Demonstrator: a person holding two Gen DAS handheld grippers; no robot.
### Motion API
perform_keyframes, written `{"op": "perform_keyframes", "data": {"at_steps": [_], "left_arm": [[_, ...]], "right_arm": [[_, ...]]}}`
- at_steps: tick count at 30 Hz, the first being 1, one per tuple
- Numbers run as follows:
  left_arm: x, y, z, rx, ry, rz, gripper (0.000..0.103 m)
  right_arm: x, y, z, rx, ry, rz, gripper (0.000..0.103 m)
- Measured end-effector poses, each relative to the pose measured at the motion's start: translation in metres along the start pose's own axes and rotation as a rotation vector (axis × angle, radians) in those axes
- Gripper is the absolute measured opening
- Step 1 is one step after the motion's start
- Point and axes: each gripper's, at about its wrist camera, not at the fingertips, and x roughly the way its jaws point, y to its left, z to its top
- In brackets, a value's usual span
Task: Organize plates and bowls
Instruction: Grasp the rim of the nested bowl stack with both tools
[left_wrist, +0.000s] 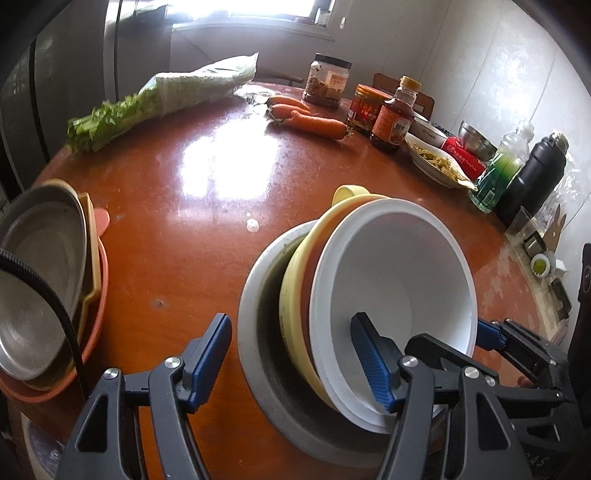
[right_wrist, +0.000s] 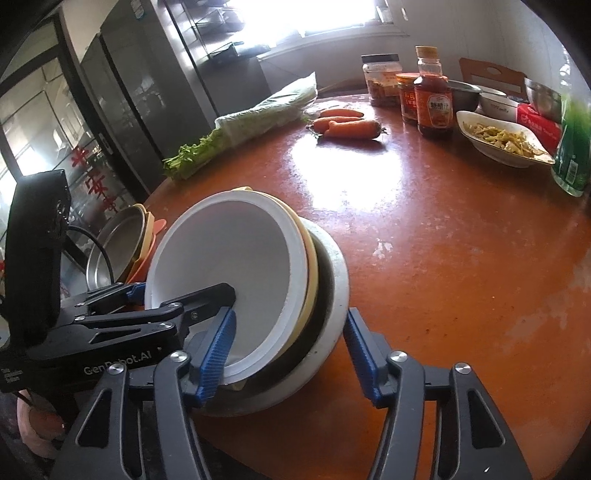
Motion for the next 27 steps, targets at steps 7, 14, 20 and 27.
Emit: {"op": "perform_keyframes", "data": {"at_steps": [7, 14, 20, 27], "left_arm": [[-0.0004, -0.0016, -0.0001, 0.005, -0.007, 0.020, 0.066], [0.0007, -0.0023, 0.0012, 0.004, -0.015, 0.015, 0.063], [-0.0002, -0.0032, 0.0014, -0.002, -0.008, -0.017, 0.053], [-0.0005, -0.0017, 0.0028, -0.020, 0.006, -0.022, 0.053]], "right_arm": [[0.0002, 0.0021, 0.0005, -0.011, -0.001, -0.001, 0.057], [0.0000, 0.0015, 0.0010, -0.011, -0.004, -0.004, 0.056], [0.0000, -0.0004, 0.0021, -0.004, -0.002, -0.004, 0.054], [0.0003, 0.0013, 0.0033, -0.008, 0.002, -0.009, 0.054]]}}
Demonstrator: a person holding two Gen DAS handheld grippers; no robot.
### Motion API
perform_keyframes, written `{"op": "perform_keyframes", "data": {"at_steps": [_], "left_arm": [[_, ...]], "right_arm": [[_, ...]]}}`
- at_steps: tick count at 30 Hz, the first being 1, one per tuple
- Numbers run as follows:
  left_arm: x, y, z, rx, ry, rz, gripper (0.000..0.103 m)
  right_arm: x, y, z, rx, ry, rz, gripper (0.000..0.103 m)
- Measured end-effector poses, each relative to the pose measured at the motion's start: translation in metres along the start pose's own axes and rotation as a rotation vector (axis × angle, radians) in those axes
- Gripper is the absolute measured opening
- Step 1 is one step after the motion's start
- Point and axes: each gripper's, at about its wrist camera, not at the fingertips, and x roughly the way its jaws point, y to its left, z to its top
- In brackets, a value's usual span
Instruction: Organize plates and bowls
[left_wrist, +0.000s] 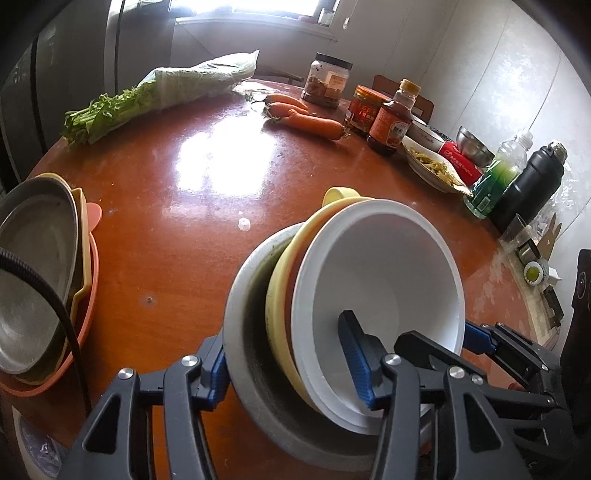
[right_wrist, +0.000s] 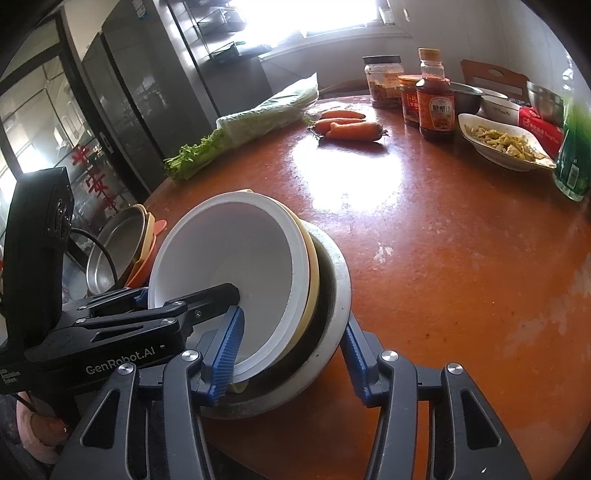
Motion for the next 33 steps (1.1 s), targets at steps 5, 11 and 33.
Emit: {"op": "perform_keyframes", "data": {"at_steps": [5, 11, 33], "left_arm": [[-0.009, 0.007, 0.004, -0.013, -0.018, 0.005, 0.053], [-0.041, 0.029, 0.013, -0.038, -0.080, 0.023, 0.052], [-0.120, 0.167, 0.036, -0.176, -0.195, 0.124, 0.053]], "right_arm": [[-0.001, 0.006, 0.005, -0.013, 0.000, 0.006, 0.054], [-0.002, 0.032, 0.021, -0.060, -0.017, 0.030, 0.054], [0.048, 0.184, 0.094, -0.251, -0.023, 0.173, 0.054]]}}
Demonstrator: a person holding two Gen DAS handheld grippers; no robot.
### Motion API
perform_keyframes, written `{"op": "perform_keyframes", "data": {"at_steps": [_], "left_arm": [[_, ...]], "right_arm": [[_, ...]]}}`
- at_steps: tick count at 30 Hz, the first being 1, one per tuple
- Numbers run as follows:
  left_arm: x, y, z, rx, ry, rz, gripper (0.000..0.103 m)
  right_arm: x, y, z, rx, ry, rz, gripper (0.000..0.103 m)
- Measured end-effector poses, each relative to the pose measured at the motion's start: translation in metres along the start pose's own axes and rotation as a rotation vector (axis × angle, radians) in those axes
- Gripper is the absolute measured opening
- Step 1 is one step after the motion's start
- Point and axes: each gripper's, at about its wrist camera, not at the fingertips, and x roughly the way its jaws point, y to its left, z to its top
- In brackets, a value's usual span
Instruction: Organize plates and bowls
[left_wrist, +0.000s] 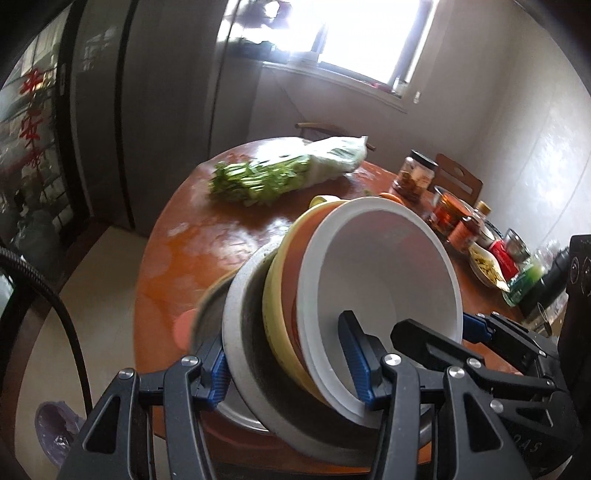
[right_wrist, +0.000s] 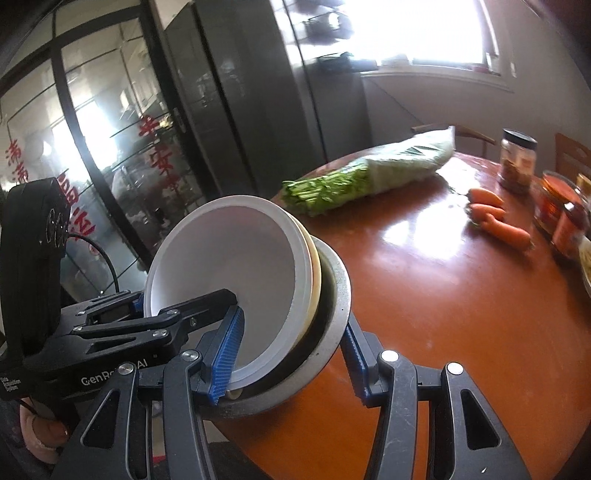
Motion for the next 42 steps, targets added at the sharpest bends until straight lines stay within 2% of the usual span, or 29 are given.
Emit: {"op": "perform_keyframes", "data": {"at_steps": [9, 22, 36, 42], "left_arm": [[0.015, 0.033, -0.010, -0.032, 0.050, 0.032, 0.052], [0.025, 0.037, -0.019, -0.025, 0.071, 0.056, 0.052], [0.030, 0.043, -0.022, -0.014, 0.059, 0.077, 0.053], [0.022, 0.045, -0.021, -0.018, 0.037, 0.052, 0.057]], "right_arm": [[0.041, 0.019, -0.004, 0.003, 0.072, 0.036, 0.054], [0.059, 0.020, -0.011, -0.020, 0.107, 0.044, 0.054], [0.064, 0.025, -0.015, -0.091, 0.103, -0.029, 0.055], [0.064, 0.025, -0.013, -0.109, 0.106, -0.059, 0.055]]}}
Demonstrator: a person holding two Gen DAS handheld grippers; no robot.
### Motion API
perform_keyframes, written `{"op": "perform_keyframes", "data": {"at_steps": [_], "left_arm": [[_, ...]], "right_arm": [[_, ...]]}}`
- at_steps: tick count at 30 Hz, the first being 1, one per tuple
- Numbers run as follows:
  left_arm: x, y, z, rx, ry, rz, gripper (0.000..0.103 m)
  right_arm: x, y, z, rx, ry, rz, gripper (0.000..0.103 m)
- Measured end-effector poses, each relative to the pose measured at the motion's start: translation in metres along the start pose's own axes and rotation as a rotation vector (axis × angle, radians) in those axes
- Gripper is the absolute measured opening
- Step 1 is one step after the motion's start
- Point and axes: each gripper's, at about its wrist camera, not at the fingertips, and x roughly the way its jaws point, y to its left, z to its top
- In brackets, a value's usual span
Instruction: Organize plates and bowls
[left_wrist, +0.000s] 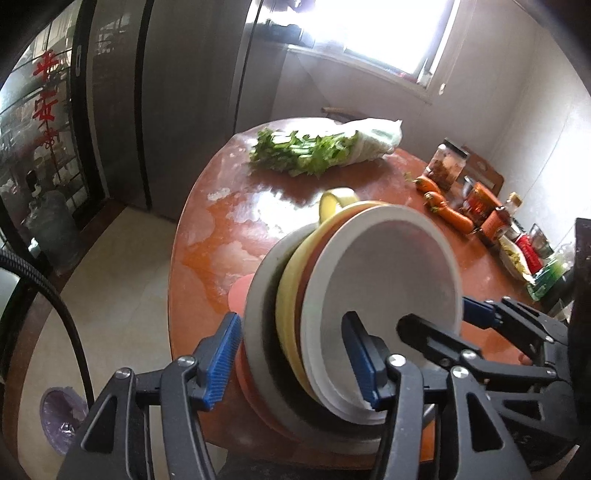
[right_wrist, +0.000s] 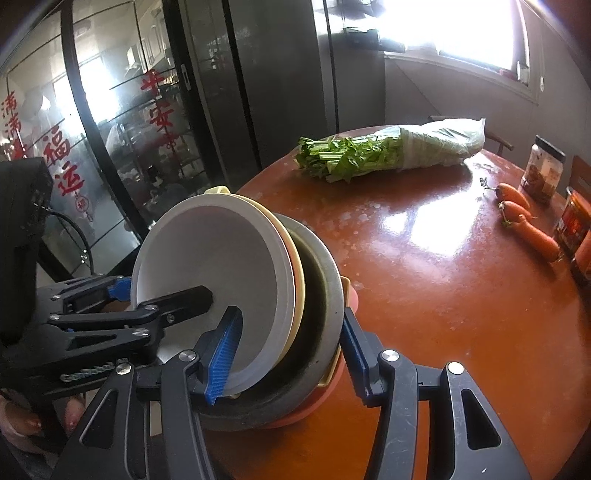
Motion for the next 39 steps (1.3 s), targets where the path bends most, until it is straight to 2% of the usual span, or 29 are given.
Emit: {"op": "perform_keyframes", "data": {"at_steps": [9, 15, 24, 26, 31, 39], "left_arm": [[-0.001, 0.001, 0.001, -0.004, -0.008, 0.001, 0.059], [-0.008, 0.002, 0.000, -0.028, -0.032, 0.002, 0.068], [-0.026, 0.014, 0.000, -0.048, -0.088, 0.046, 0.082], [-0.026, 0.019, -0.001, -0.055, -0.080, 0.053, 0.086], [-0.013, 0.033, -0.005, -0.100, -0.024, 0.020, 0.087], [0.004, 0.030, -0.004, -0.092, 0.030, 0.013, 0.088]], "right_arm": [[-0.002, 0.002, -0.001, -0.014, -0.014, -0.014, 0.061], [-0.011, 0.002, -0.001, -0.018, -0.042, -0.022, 0.069], [-0.021, -0.004, -0.001, 0.007, -0.057, -0.029, 0.073], [-0.024, -0.005, -0.002, 0.011, -0.057, -0.030, 0.073], [-0.021, -0.014, -0.005, 0.044, -0.031, -0.043, 0.075], [-0.004, -0.018, -0.007, 0.108, 0.028, 0.033, 0.075]]}}
